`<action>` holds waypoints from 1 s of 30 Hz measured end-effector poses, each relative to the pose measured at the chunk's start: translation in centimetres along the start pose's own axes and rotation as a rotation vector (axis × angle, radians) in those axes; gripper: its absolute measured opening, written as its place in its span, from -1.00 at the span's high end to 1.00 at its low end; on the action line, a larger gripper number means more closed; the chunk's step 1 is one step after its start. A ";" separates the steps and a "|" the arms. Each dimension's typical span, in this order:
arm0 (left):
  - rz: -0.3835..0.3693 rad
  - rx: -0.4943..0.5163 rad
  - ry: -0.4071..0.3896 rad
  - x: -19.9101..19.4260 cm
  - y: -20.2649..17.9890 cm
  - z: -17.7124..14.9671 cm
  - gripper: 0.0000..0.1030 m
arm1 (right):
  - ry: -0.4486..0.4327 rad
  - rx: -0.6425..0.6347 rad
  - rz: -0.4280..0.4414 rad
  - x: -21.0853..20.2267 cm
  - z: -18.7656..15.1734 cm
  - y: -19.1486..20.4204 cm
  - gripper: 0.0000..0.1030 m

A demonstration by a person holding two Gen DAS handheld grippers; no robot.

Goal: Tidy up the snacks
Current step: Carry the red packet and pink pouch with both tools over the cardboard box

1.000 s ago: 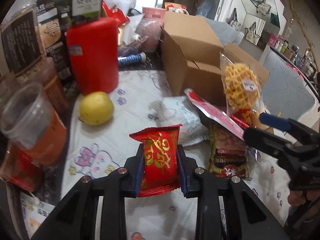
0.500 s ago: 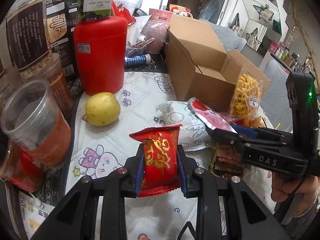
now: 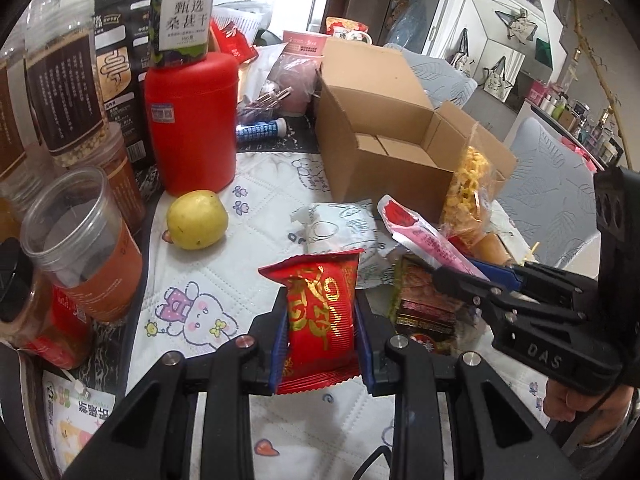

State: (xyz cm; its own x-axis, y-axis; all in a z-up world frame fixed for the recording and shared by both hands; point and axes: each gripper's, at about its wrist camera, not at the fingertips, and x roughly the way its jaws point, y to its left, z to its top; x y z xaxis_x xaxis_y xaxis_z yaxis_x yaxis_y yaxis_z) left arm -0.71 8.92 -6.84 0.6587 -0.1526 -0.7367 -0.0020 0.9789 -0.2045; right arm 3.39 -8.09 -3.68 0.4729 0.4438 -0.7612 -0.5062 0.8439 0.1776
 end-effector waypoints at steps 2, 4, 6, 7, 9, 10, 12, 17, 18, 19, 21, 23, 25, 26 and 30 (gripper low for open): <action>-0.005 0.006 -0.004 -0.5 -0.4 -0.2 0.44 | -0.013 0.003 0.009 -0.9 -0.5 0.2 0.48; -0.009 0.014 -0.010 -0.9 -1.0 -0.3 0.44 | -0.025 0.005 0.012 -1.6 -0.8 0.3 0.48; -0.014 0.023 -0.018 -1.5 -1.6 -0.6 0.44 | -0.039 0.006 0.015 -2.6 -1.5 0.4 0.48; -0.015 0.027 -0.021 -1.7 -1.9 -0.7 0.44 | -0.046 0.007 0.019 -3.0 -1.9 0.4 0.48; -0.022 0.034 -0.026 -2.2 -2.5 -0.9 0.44 | -0.056 0.012 0.024 -3.6 -2.4 0.6 0.48; -0.027 0.037 -0.028 -2.3 -2.7 -1.0 0.44 | -0.063 0.016 0.029 -4.2 -2.8 0.6 0.48; -0.036 0.045 -0.032 -2.7 -3.3 -1.1 0.44 | -0.073 0.026 0.035 -4.9 -3.3 0.5 0.48; -0.063 0.072 -0.041 -3.3 -5.0 -1.3 0.44 | -0.096 0.058 0.039 -7.1 -4.8 0.1 0.48; -0.068 0.078 -0.043 -3.4 -5.4 -1.3 0.44 | -0.101 0.063 0.038 -7.6 -5.1 0.0 0.48; -0.073 0.086 -0.046 -3.5 -5.8 -1.3 0.44 | -0.107 0.065 0.037 -8.0 -5.4 0.0 0.48; -0.087 0.104 -0.055 -3.8 -6.6 -1.3 0.44 | -0.117 0.067 0.038 -8.7 -5.8 -0.1 0.48; -0.100 0.119 -0.062 -4.0 -7.5 -1.2 0.44 | -0.140 0.065 0.024 -9.8 -6.2 -0.2 0.48; -0.115 0.133 -0.067 -4.2 -8.3 -1.1 0.44 | -0.161 0.068 0.011 -10.7 -6.4 -0.4 0.48; -0.120 0.139 -0.071 -4.3 -8.6 -1.0 0.44 | -0.172 0.070 0.007 -11.1 -6.4 -0.6 0.48; -0.140 0.161 -0.089 -4.6 -10.0 -0.4 0.44 | -0.204 0.072 -0.019 -12.4 -6.3 -1.1 0.48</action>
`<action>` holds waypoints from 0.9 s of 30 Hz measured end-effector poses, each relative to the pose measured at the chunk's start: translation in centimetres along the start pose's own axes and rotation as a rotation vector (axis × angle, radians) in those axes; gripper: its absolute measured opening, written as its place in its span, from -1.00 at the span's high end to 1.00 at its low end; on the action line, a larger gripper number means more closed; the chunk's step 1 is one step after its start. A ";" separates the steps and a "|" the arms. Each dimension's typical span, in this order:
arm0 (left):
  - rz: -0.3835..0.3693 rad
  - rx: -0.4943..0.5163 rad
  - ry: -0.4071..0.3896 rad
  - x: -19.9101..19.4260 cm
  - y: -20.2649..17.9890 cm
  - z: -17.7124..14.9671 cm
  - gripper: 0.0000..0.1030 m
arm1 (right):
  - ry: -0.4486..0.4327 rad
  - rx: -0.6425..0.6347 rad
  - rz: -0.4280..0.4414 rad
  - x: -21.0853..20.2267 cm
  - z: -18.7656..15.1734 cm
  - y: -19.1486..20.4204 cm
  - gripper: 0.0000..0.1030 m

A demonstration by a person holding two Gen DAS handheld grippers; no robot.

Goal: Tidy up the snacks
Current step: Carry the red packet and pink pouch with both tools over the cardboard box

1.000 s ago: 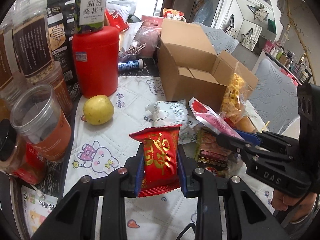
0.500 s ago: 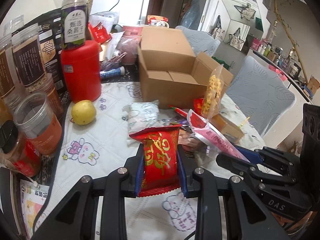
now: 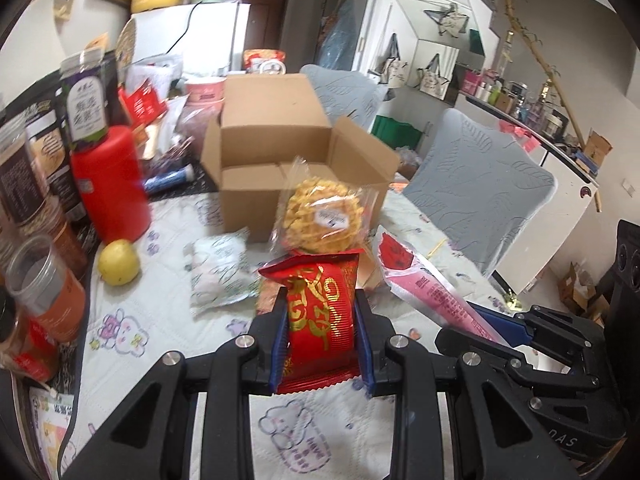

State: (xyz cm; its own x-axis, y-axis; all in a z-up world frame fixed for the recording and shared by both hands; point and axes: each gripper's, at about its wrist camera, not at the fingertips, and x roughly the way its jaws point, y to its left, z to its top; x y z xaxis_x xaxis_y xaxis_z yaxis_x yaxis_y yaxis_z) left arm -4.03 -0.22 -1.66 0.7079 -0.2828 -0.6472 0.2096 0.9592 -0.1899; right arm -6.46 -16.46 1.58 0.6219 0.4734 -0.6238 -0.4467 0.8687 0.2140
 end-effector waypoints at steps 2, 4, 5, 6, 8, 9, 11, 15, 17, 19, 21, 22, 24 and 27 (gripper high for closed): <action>-0.007 0.013 -0.012 0.0 -0.5 0.5 0.44 | -0.012 -0.001 -0.008 -0.4 0.4 -0.3 0.48; -0.014 0.024 -0.023 0.2 -1.0 1.1 0.44 | -0.021 -0.002 -0.016 -0.7 0.7 -0.6 0.48; -0.018 0.030 -0.031 0.3 -1.3 1.5 0.44 | -0.026 -0.002 -0.020 -0.8 0.9 -0.8 0.48; -0.021 0.034 -0.038 0.3 -1.5 1.8 0.44 | -0.032 -0.002 -0.022 -0.8 1.2 -1.0 0.48; -0.027 0.042 -0.050 0.5 -1.9 2.6 0.44 | -0.041 -0.004 -0.027 -0.9 1.6 -1.3 0.48; -0.030 0.044 -0.053 0.6 -2.0 3.0 0.44 | -0.045 -0.005 -0.030 -0.9 1.9 -1.5 0.48; -0.035 0.048 -0.060 1.0 -2.1 3.8 0.44 | -0.055 -0.010 -0.035 -0.8 2.6 -2.0 0.48; -0.036 0.063 -0.075 1.9 -2.2 5.6 0.44 | -0.069 -0.017 -0.041 -0.3 4.1 -3.0 0.48; -0.036 0.067 -0.086 2.3 -2.2 6.6 0.44 | -0.078 -0.020 -0.041 0.0 5.0 -3.5 0.48; -0.035 0.070 -0.094 2.8 -2.1 7.5 0.44 | -0.088 -0.025 -0.039 0.4 5.9 -3.9 0.48; -0.034 0.075 -0.103 3.3 -1.9 8.4 0.44 | -0.096 -0.030 -0.038 0.6 6.6 -4.2 0.48; -0.037 0.078 -0.107 3.5 -1.9 8.9 0.44 | -0.099 -0.032 -0.037 0.8 7.1 -4.4 0.48; -0.045 0.080 -0.114 4.0 -1.7 9.9 0.44 | -0.103 -0.035 -0.041 1.3 8.1 -4.8 0.48; -0.052 0.077 -0.125 4.8 -1.3 11.6 0.44 | -0.111 -0.043 -0.041 2.2 9.8 -5.4 0.48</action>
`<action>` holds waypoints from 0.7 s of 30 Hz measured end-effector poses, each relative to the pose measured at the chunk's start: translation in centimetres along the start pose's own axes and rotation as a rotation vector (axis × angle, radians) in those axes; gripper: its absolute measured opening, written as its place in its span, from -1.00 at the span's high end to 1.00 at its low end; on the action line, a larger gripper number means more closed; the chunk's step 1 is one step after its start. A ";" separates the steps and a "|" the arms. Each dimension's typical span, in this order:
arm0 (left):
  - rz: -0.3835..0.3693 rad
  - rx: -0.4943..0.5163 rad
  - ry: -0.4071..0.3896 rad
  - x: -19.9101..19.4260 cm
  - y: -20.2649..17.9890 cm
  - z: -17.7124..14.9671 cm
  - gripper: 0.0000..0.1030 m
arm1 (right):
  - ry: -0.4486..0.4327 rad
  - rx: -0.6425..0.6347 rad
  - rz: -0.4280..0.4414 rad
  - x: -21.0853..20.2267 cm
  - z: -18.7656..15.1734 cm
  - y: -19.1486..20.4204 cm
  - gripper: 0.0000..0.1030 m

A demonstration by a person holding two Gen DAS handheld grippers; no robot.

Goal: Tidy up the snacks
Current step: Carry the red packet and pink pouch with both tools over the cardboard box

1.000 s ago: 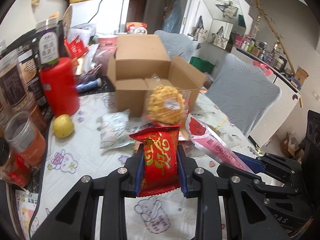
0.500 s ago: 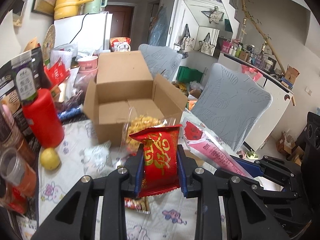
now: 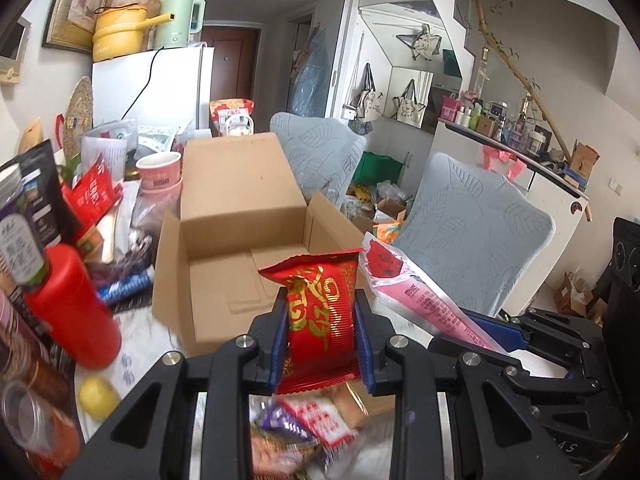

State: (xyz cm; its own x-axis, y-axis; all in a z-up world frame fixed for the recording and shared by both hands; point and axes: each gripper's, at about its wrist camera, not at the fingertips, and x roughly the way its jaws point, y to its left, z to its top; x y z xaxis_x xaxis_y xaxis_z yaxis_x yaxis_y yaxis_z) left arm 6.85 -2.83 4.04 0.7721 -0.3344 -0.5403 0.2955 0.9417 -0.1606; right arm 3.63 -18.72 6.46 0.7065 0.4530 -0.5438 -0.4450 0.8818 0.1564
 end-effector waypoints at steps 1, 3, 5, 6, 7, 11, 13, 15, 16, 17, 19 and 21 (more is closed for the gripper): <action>0.000 0.000 -0.006 0.3 0.2 0.5 0.44 | -0.003 -0.003 0.001 0.2 0.3 -0.1 0.48; 0.002 0.002 -0.019 1.0 0.6 1.6 0.44 | -0.008 -0.007 0.010 1.0 1.3 -0.6 0.48; 0.001 0.005 -0.030 1.6 1.0 2.7 0.44 | -0.008 -0.009 0.013 2.0 2.3 -1.2 0.48; 0.003 0.007 -0.034 2.0 1.3 3.2 0.44 | -0.007 -0.011 0.012 2.3 2.7 -1.4 0.48; 0.008 0.008 -0.038 2.4 1.6 3.7 0.44 | -0.007 -0.017 0.007 2.9 3.3 -1.6 0.48; 0.033 0.022 -0.061 3.9 2.5 5.7 0.44 | -0.011 -0.038 -0.006 4.6 5.0 -2.3 0.48; 0.047 0.030 -0.070 4.6 2.8 6.4 0.44 | -0.011 -0.043 -0.012 5.5 5.8 -2.6 0.48; 0.060 0.036 -0.072 5.6 3.3 7.2 0.44 | -0.012 -0.055 -0.019 6.5 6.7 -2.8 0.48; 0.062 0.039 -0.073 6.0 3.5 7.5 0.44 | -0.012 -0.061 -0.021 7.2 7.2 -3.0 0.48; 0.064 0.045 -0.072 6.5 3.7 7.9 0.44 | -0.010 -0.063 -0.020 7.7 7.6 -3.1 0.48; 0.067 0.046 -0.070 7.4 4.2 8.5 0.44 | -0.005 -0.061 -0.015 8.9 8.5 -3.5 0.48; 0.081 0.048 -0.064 8.5 4.8 9.1 0.44 | 0.006 -0.056 -0.009 9.9 9.2 -3.9 0.48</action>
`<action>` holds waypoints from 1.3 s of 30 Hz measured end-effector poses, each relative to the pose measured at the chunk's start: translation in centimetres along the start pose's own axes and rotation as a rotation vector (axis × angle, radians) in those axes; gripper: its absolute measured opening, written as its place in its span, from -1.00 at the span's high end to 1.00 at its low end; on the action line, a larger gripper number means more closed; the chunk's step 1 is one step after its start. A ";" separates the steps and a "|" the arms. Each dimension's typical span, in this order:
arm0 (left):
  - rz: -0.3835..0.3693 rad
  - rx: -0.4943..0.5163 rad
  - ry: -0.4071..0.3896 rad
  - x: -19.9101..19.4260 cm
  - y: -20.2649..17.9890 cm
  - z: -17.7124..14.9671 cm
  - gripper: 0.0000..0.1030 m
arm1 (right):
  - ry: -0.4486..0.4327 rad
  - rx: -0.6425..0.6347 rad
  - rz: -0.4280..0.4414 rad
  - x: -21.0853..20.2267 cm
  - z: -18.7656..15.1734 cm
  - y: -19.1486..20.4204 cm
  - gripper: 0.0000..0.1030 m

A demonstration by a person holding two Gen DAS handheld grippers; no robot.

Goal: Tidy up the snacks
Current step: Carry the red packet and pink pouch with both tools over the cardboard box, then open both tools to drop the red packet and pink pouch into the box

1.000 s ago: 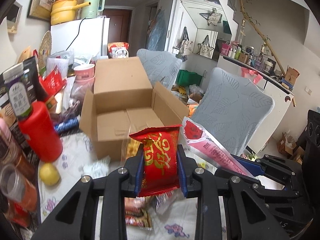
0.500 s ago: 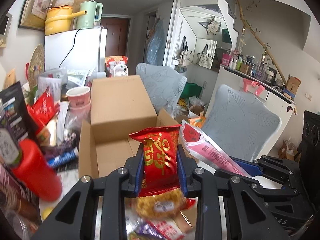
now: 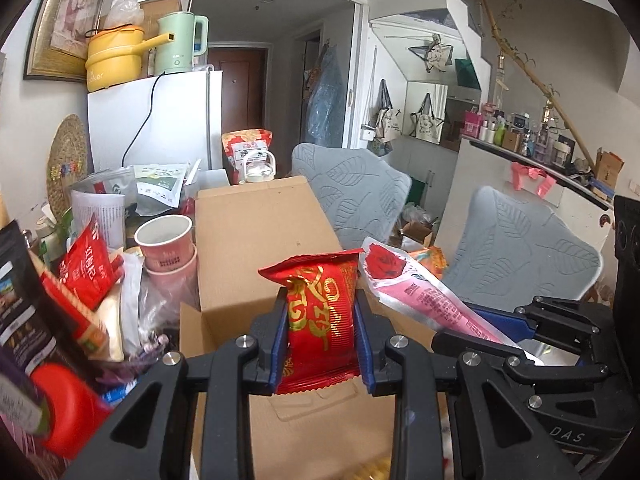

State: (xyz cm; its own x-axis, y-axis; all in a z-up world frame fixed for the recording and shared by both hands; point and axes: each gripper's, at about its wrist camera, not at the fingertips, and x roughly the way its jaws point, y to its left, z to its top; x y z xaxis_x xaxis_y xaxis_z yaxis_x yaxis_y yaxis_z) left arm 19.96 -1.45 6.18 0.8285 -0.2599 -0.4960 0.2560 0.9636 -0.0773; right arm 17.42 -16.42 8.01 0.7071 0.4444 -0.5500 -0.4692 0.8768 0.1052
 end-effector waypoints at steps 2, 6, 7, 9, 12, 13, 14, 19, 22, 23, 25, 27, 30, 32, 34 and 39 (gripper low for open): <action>0.015 0.000 0.015 1.3 0.5 0.5 0.44 | 0.010 0.005 0.011 1.3 0.6 -0.5 0.48; 0.024 -0.020 0.052 3.8 1.6 0.9 0.44 | 0.036 0.009 0.007 3.8 1.5 -1.4 0.48; 0.025 -0.027 0.063 4.5 1.9 1.0 0.44 | 0.042 0.010 0.004 4.5 1.6 -1.6 0.48; 0.026 -0.043 0.090 6.0 2.5 1.0 0.44 | 0.055 0.012 -0.003 5.9 1.8 -2.3 0.48; 0.037 -0.044 0.119 8.3 3.0 0.7 0.44 | 0.072 0.015 -0.009 7.7 2.0 -3.0 0.48; 0.054 -0.040 0.130 9.2 3.2 0.6 0.44 | 0.080 0.011 -0.016 8.3 2.1 -3.2 0.48; 0.062 -0.038 0.139 9.7 3.3 0.4 0.44 | 0.089 0.007 -0.026 9.0 2.2 -3.4 0.48; 0.081 -0.052 0.185 12.4 4.1 -0.4 0.44 | 0.188 0.031 -0.032 12.6 1.4 -4.7 0.48; 0.107 -0.047 0.203 13.5 4.4 -0.8 0.44 | 0.225 0.051 -0.034 14.2 0.9 -5.3 0.48; 0.114 -0.043 0.206 13.8 4.4 -1.0 0.44 | 0.240 0.048 -0.050 14.6 0.8 -5.4 0.47; 0.123 -0.037 0.222 14.4 4.5 -1.3 0.44 | 0.247 0.027 -0.092 15.1 0.7 -5.3 0.41; 0.136 -0.042 0.256 15.1 4.7 -1.7 0.43 | 0.255 0.020 -0.108 15.2 0.7 -5.4 0.27; 0.125 -0.053 0.317 15.9 4.9 -2.2 0.42 | 0.267 0.027 -0.121 15.3 0.6 -5.6 0.19; 0.139 -0.043 0.349 16.2 4.7 -2.6 0.42 | 0.277 0.029 -0.128 15.4 0.5 -5.6 0.11; 0.161 -0.029 0.365 16.3 4.5 -2.8 0.35 | 0.280 0.034 -0.132 15.4 0.4 -5.7 -0.07; 0.172 -0.046 0.336 15.1 4.5 -2.6 -0.28 | 0.282 0.044 -0.139 14.9 0.6 -5.6 -0.07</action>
State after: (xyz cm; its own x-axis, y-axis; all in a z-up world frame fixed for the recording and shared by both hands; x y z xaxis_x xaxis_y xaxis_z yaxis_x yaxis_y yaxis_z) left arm 32.32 -0.84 -3.86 0.6462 -0.0662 -0.7603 0.0982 0.9952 -0.0032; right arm 30.91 -14.58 -0.25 0.5853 0.2566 -0.7692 -0.3509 0.9353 0.0451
